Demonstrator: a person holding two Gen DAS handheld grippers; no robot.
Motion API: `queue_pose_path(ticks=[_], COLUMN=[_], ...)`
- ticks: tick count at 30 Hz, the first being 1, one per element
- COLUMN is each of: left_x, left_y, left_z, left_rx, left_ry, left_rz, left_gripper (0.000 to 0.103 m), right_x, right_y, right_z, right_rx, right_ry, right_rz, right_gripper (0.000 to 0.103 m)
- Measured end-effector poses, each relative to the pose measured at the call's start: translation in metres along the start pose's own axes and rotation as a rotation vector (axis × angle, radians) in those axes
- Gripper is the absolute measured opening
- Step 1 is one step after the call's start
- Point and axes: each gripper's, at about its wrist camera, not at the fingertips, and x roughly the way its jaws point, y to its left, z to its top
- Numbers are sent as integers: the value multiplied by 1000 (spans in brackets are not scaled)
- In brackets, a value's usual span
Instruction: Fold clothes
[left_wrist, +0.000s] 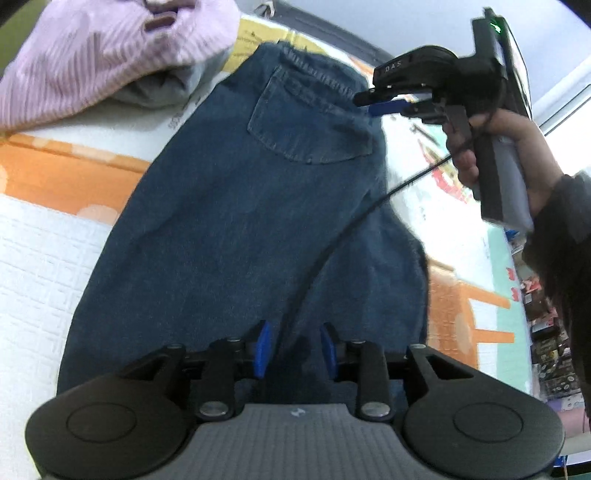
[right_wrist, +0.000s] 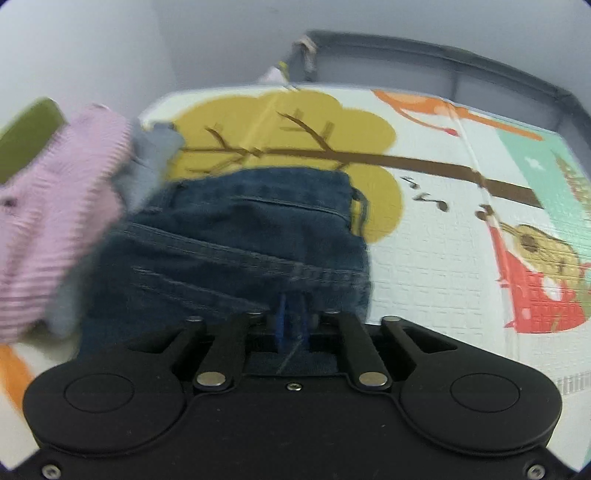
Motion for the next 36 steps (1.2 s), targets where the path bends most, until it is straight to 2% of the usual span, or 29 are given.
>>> queue_pose_path(ticks=[1,3,7,10,13,16,20,27,32,36], left_x=[-5,-13,-24,-34,-42,-50,-56,-50,-28,-4], left_y=[-2,-6,-17,-29,-37,-44,-56,-73,-88,-94], left_z=[0,-1,-2,-6,-12,-20,-30,-57,-83,-100], left_rx=[0,3,3,22,41,58,108,177,255,278], left_ry=[-8,-19,-30,-38,-40,-31,-37,-11,12,57], left_rz=[-14,-29,-37,-38,-25,-15,39,90,128,145], left_gripper=[37,38,39,39,39,40,41,41,41,38], right_x=[-8,-28,-62,-89,-115,-138,-161,-175,-164,-147], right_y=[0,3,7,11,13,13,10,-7,-26,-40], right_z=[-1,-5,-9,-18,-30,-46,-73,-126,-169,-197], right_rx=[8,-2,-37,-70,-83,-109,-109,-43,50,151], right_ry=[-5,-25,-50,-60,-64,-61,-42,41,132,183], right_rz=[26,62,90,100,119,122,131,139,182,224], right_gripper=[24,24,32,33,34,39,40,42,42,42])
